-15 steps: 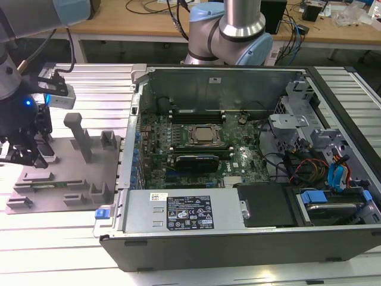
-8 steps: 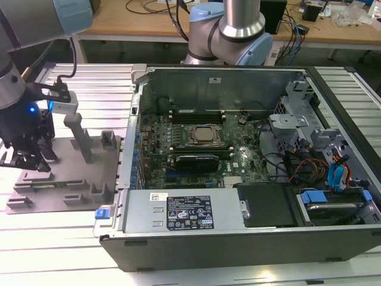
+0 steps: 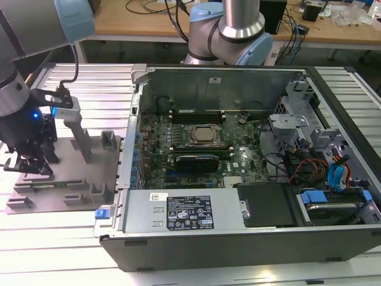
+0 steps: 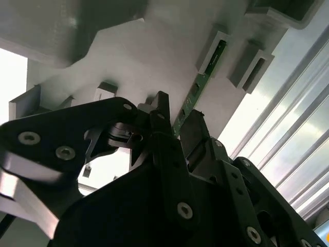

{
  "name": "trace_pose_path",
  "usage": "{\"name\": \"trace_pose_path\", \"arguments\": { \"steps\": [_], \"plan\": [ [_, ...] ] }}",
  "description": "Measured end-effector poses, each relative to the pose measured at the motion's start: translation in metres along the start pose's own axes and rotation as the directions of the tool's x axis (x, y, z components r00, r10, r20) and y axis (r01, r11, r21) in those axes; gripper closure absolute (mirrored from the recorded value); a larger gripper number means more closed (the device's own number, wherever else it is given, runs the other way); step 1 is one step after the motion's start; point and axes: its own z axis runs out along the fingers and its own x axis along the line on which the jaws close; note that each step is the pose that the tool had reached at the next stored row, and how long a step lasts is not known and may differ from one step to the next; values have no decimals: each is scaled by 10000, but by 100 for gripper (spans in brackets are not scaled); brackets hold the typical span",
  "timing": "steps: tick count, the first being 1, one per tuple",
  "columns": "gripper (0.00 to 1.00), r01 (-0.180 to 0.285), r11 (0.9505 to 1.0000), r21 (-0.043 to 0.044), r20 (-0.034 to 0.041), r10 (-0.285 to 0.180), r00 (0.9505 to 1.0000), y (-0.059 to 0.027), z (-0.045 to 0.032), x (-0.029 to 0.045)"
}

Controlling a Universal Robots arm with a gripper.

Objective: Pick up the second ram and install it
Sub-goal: 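Pick up the second ram and move it above second insertion slot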

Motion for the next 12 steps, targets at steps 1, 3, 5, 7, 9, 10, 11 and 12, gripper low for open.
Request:
{"name": "trace_pose_path", "arguments": {
  "steps": [1, 3, 5, 7, 9, 10, 11, 12],
  "plan": [
    [66, 10, 10000, 1, 0, -10, 10000, 2, 18, 26],
    [66, 99, 10000, -3, -1, -99, 10000, -4, 69, 95],
    [66, 142, 9999, -3, -1, -142, 9999, -4, 123, 128],
    [66, 181, 9998, -5, -2, -181, 9998, 4, 179, 141],
    [66, 276, 9996, -5, -1, -276, 9996, 19, 260, 147],
    [66, 290, 9996, -6, -2, -290, 9996, 22, 287, 148],
    [66, 303, 9995, -7, -2, -303, 9995, 24, 304, 149],
    [66, 317, 9995, -8, -2, -317, 9995, 25, 319, 151]
  ]
}}
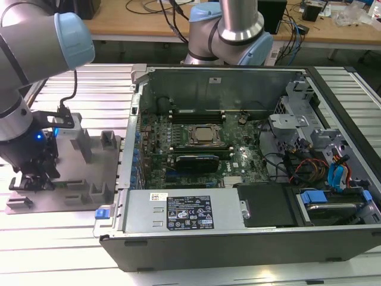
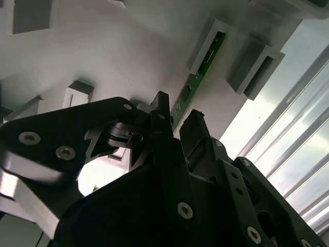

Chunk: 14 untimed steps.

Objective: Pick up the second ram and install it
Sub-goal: 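Pick up the second ram and move it above second insertion slot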

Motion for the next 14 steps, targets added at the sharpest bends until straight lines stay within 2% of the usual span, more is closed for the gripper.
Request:
{"name": "trace_pose_path", "arguments": {
  "steps": [6, 7, 8, 14],
  "plan": [
    [66, 13, 10000, 0, 2, -13, 10000, -1, 30, 1],
    [74, 13, 10000, 1, 2, -13, 10000, -1, 32, 1],
    [89, 13, 10000, 1, 2, -13, 10000, -1, 32, 1],
    [89, 13, 10000, 1, 1, -13, 10000, -1, 36, 1]
  ]
}}
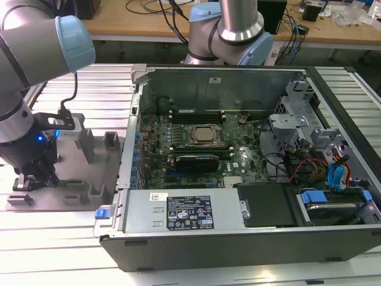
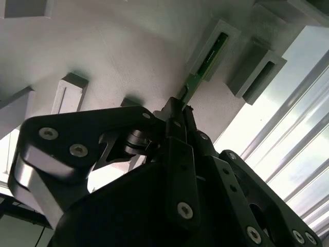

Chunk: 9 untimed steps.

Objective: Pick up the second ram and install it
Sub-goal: 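Pick up the second ram and move it above second insertion slot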

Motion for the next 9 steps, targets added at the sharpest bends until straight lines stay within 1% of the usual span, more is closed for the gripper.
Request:
{"name": "trace_pose_path", "arguments": {
  "steps": [9],
  "plan": [
    [89, 0, 10000, 0, 0, 0, 10000, 0, 5, 0]
  ]
}}
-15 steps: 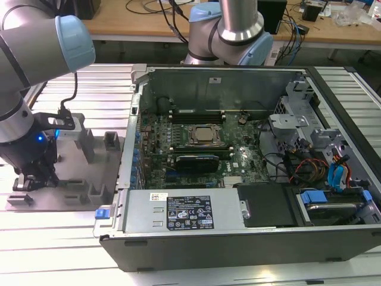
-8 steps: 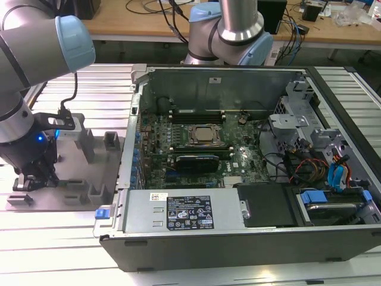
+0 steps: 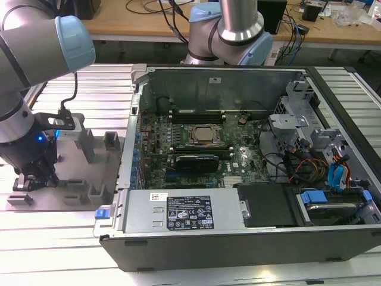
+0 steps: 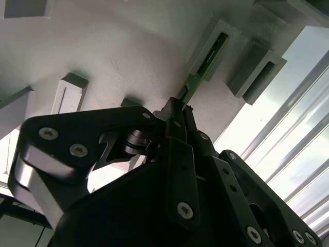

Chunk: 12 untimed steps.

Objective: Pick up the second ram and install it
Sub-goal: 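Pick up the second ram and move it above second insertion slot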

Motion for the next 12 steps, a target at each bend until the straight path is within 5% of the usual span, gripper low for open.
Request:
{"name": "trace_pose_path", "arguments": {
  "steps": [12],
  "plan": [
    [89, 0, 10000, 6, 7, 0, 10000, -1, -4, -1]
  ]
}}
